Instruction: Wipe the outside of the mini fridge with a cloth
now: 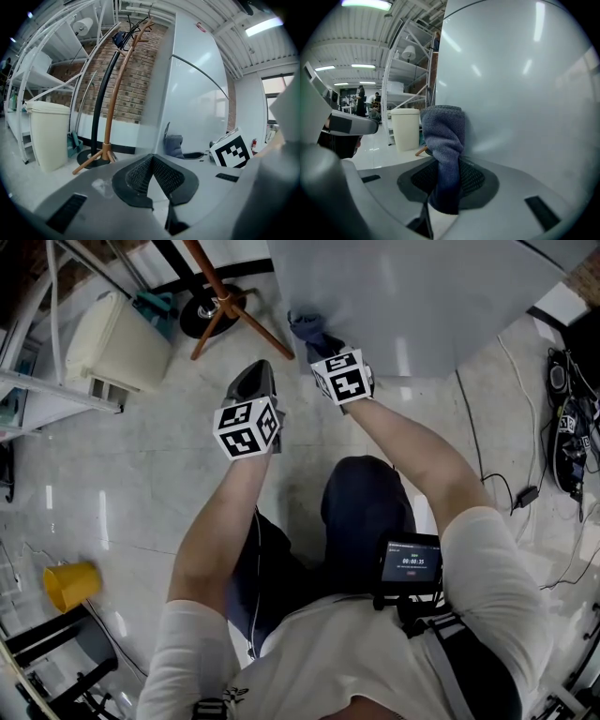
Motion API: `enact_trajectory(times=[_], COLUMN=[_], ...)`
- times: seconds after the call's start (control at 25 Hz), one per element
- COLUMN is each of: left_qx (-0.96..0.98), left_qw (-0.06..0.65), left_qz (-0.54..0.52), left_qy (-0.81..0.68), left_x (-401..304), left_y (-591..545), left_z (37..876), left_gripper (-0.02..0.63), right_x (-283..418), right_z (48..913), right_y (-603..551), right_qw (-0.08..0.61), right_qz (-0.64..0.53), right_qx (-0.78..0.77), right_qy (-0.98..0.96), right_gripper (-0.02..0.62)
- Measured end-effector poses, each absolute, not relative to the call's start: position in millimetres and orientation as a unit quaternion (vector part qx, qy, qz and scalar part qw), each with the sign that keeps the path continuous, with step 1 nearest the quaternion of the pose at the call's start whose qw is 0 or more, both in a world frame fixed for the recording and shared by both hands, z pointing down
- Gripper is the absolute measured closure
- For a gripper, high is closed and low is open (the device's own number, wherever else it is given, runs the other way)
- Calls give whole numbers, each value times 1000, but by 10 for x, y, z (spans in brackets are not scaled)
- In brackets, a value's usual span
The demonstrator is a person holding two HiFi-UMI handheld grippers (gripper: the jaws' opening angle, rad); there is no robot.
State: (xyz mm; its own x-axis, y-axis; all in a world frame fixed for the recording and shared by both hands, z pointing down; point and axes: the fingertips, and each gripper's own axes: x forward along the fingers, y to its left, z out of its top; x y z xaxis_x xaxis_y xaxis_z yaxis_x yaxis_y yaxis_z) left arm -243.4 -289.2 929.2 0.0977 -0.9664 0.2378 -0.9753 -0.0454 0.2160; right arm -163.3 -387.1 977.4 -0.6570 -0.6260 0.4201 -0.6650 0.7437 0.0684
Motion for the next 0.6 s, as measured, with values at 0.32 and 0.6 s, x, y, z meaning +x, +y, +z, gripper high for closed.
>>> enact_trajectory(times=[0.32,0.6], left_qx=[743,769], left_qw=[165,168], left_qz=[22,31], left_qy=[-648,-616], left_x=[-2052,-1467], left_y=[-3033,-3259], left_z=[9348,9416], left_gripper=[603,603], right_x=[-1084,-279], right_z=[9824,9910], right_y=[-3997,-4156], right_qw=[212,214], right_qz=[54,68], right_qx=[390,431], right_qy=[-895,-874], right_gripper=[485,485])
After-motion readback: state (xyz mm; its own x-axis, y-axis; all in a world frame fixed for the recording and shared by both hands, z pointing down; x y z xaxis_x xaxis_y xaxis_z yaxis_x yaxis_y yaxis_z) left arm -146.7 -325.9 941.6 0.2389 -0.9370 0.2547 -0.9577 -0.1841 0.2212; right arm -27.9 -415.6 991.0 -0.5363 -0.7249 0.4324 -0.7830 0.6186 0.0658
